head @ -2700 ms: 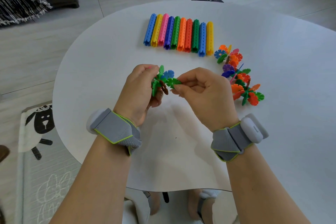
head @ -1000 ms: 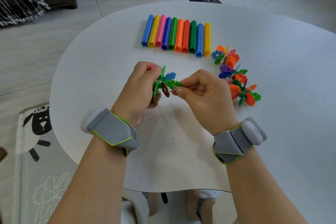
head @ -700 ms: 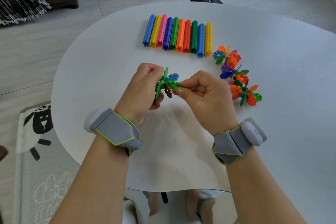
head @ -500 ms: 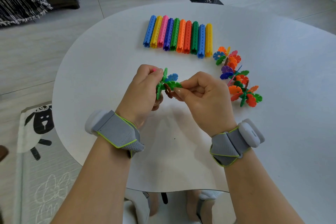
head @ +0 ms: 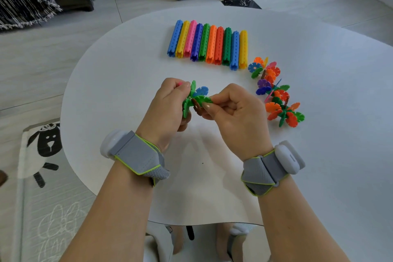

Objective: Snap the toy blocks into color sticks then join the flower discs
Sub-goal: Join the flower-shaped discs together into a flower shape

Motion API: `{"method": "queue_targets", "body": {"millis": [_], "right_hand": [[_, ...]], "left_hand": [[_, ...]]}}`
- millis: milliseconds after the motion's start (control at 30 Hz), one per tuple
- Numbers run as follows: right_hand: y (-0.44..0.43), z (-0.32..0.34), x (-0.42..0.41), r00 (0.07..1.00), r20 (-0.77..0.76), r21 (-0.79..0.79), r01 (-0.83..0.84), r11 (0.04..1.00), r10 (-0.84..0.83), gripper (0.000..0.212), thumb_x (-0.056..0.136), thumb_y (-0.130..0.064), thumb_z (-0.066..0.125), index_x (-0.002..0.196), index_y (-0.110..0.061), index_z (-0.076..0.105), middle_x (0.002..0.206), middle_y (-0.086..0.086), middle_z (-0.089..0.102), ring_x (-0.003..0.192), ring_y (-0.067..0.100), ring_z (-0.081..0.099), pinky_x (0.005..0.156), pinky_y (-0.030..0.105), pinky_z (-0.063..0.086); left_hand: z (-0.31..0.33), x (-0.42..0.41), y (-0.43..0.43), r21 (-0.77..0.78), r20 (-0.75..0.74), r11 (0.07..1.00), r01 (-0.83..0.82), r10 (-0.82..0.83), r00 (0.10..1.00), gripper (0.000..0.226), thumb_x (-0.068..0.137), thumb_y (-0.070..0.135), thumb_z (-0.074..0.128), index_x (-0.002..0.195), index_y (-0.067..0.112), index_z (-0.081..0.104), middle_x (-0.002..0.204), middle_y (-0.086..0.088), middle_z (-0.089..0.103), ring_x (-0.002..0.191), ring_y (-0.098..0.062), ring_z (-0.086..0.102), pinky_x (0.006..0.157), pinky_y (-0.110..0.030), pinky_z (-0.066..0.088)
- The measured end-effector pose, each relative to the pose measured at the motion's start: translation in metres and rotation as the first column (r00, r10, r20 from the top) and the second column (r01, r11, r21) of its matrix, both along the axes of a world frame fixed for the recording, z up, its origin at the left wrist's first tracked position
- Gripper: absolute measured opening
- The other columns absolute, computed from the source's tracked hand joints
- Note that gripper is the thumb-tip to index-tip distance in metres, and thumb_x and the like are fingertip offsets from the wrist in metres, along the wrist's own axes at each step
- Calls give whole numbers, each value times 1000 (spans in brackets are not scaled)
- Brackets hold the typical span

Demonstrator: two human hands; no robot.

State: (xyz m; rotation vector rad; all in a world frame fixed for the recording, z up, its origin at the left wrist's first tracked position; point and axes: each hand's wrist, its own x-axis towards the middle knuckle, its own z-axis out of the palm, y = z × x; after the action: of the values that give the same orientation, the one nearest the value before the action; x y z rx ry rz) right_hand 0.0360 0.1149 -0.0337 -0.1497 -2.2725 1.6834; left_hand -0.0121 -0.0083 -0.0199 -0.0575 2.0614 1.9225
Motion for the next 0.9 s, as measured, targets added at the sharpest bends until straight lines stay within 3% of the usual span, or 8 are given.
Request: {"method": "queue_targets", "body": {"millis": [233, 433, 567, 667, 833, 900], "right_hand": [[-2, -2, -3, 1000, -21, -61, -9, 998, 7, 27, 82, 6, 66, 72, -18, 58, 80, 11, 71, 72, 13, 72, 69, 35, 60], [-3, -4, -2, 1000, -7, -18, 7, 1000, -7, 27, 81, 4, 68, 72, -19, 59, 79, 9, 72, 72, 11, 72, 69, 36, 60], [1, -7, 2, 998, -32, 113, 62, 992, -59, 27, 80, -3, 71, 72, -25, 59, 78, -1, 71, 74, 10, 71, 70, 33, 59], [0, -12, 0, 990, -62, 207, 135, 969, -125, 9, 80, -11, 74, 77, -17, 68, 76, -8, 68, 73, 8, 69, 69, 26, 58], [3, -10, -2, 970, -127, 426, 241, 872, -206, 4, 79, -18, 75, 82, -16, 74, 76, -7, 63, 62, 1, 53, 60, 12, 45], [4, -10, -3, 973, -63, 425, 228, 876, -222, 4, 82, -18, 73, 85, -16, 74, 77, -6, 66, 65, 5, 58, 65, 19, 51]], "left_hand": [[3, -2, -3, 76, 23, 997, 9, -11, 1000, 17, 98, 20, 38, 85, 13, 47, 63, -3, 41, 38, -9, 35, 41, -16, 28], [1, -2, -3, 28, 19, 999, 32, -32, 999, 18, 99, 22, 38, 84, 16, 47, 64, -2, 40, 42, -9, 35, 40, -16, 28], [-1, -4, 2, -65, -33, 995, 76, -78, 996, 15, 99, 24, 37, 92, 14, 45, 67, -3, 39, 51, -14, 34, 43, -21, 28], [-2, -5, 4, -99, -56, 993, 61, -67, 996, 14, 99, 27, 37, 100, 17, 46, 69, -3, 40, 57, -16, 36, 49, -25, 30], [-9, -5, 4, -225, -145, 974, 11, -45, 988, 18, 97, 32, 43, 110, 22, 37, 81, 2, 48, 62, -18, 51, 58, -30, 44], [-12, -7, 4, -279, -191, 960, 7, -63, 980, 16, 96, 30, 46, 108, 20, 41, 92, 2, 51, 64, -15, 56, 58, -28, 48]]}}
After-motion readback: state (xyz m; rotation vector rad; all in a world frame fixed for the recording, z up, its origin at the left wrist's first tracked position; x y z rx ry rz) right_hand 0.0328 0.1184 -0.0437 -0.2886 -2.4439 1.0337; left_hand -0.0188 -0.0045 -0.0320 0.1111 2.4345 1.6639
